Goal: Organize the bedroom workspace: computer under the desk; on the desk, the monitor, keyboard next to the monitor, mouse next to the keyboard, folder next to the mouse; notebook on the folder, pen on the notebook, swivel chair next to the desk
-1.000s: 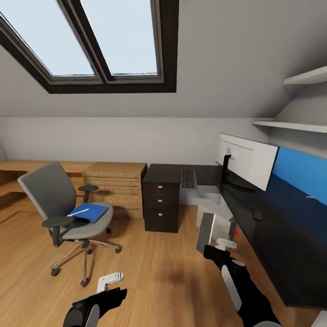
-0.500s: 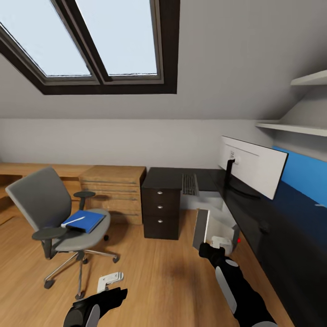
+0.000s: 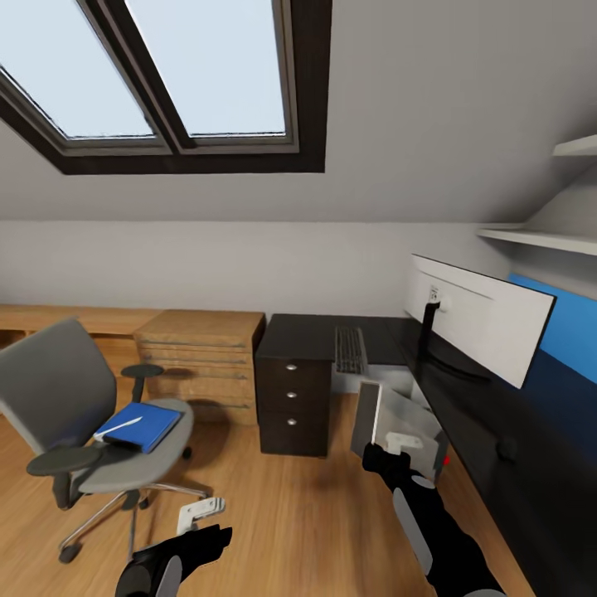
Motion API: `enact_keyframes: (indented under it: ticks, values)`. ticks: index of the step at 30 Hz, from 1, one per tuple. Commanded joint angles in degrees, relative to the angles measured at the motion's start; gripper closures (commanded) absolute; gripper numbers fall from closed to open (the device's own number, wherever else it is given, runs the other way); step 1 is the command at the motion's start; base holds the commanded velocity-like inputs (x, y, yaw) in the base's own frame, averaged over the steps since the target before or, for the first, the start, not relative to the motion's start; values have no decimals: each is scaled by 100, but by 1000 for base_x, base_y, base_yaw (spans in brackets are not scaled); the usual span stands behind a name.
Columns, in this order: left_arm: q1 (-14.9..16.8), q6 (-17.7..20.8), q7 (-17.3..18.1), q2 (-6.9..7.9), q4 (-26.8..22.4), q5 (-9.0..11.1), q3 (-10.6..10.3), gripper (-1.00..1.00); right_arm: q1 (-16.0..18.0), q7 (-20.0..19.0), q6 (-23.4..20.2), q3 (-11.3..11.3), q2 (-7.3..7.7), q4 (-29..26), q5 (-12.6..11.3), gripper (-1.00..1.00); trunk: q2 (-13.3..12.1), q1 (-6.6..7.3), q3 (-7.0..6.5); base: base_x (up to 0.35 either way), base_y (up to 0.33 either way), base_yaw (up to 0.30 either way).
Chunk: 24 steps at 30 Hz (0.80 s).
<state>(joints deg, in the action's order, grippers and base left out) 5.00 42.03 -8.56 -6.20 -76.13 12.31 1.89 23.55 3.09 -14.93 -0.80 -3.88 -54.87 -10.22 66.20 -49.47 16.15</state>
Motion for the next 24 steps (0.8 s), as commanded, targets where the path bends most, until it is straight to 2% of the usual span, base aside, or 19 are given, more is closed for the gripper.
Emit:
enact_keyframes:
  ticks: [1,9,12,17,24]
  values:
    - [6,25,-42,-4,-7,61,6,-100,2,15,-40,-11,-1,-17,-70,100,-37,19,-11,333,0,0]
    - [4,25,-44,-4,-4,61,8,-100,0,-21,-75,-28,-21,-139,-97,100,-358,194,-155,333,0,0]
    - [6,25,-44,-4,10,51,5,-100,-5,-25,-78,-70,-24,-190,-106,100,-358,194,-155,254,0,81]
    - [5,25,-43,-2,18,52,12,-100,-8,-27,-80,-182,-25,-214,-111,100,-358,194,-155,76,0,216]
    - [5,19,-41,-3,19,52,6,-100,-45,-56,-80,-227,-26,-216,-112,100,-358,194,-155,98,23,254]
